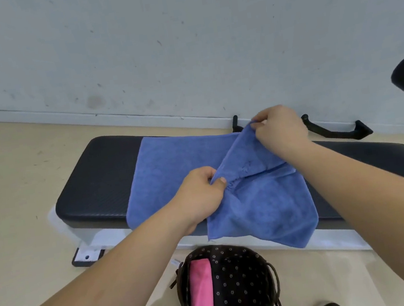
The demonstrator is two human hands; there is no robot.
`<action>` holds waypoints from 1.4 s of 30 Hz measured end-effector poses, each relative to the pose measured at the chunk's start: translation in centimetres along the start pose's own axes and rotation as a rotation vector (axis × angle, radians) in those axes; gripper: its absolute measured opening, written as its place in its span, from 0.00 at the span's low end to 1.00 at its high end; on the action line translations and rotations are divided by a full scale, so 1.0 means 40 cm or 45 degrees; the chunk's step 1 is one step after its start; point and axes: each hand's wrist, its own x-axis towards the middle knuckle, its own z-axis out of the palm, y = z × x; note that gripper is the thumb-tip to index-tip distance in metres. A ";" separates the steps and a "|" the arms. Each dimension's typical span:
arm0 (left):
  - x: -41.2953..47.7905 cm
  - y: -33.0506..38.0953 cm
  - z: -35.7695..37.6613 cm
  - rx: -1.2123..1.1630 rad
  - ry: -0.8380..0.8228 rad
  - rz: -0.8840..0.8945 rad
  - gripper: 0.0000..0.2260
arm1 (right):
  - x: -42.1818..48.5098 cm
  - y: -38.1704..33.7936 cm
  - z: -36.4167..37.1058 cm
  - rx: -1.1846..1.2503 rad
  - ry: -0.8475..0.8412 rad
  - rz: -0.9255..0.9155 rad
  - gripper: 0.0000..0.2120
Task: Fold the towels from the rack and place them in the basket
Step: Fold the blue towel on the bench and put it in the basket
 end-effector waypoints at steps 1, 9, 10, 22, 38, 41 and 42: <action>-0.008 0.001 -0.004 -0.012 0.000 0.016 0.11 | -0.003 -0.021 -0.015 0.075 0.029 -0.001 0.08; -0.065 0.013 -0.095 -0.219 0.052 0.102 0.13 | -0.013 -0.290 0.025 0.883 -0.137 -0.105 0.07; -0.064 0.009 -0.116 -0.210 0.078 0.096 0.13 | -0.014 -0.316 0.055 0.862 -0.177 -0.146 0.07; -0.055 -0.097 -0.268 0.048 0.223 -0.132 0.15 | -0.006 -0.402 0.346 0.368 -0.322 -0.171 0.08; -0.058 -0.134 -0.294 0.994 0.454 -0.061 0.23 | 0.012 -0.416 0.393 -0.198 -0.258 -0.485 0.09; -0.043 -0.136 -0.287 0.981 0.430 -0.052 0.20 | 0.015 -0.404 0.355 -0.348 -0.310 -0.531 0.08; -0.040 -0.135 -0.286 0.967 0.418 -0.047 0.20 | 0.015 -0.394 0.339 -0.380 -0.360 -0.519 0.07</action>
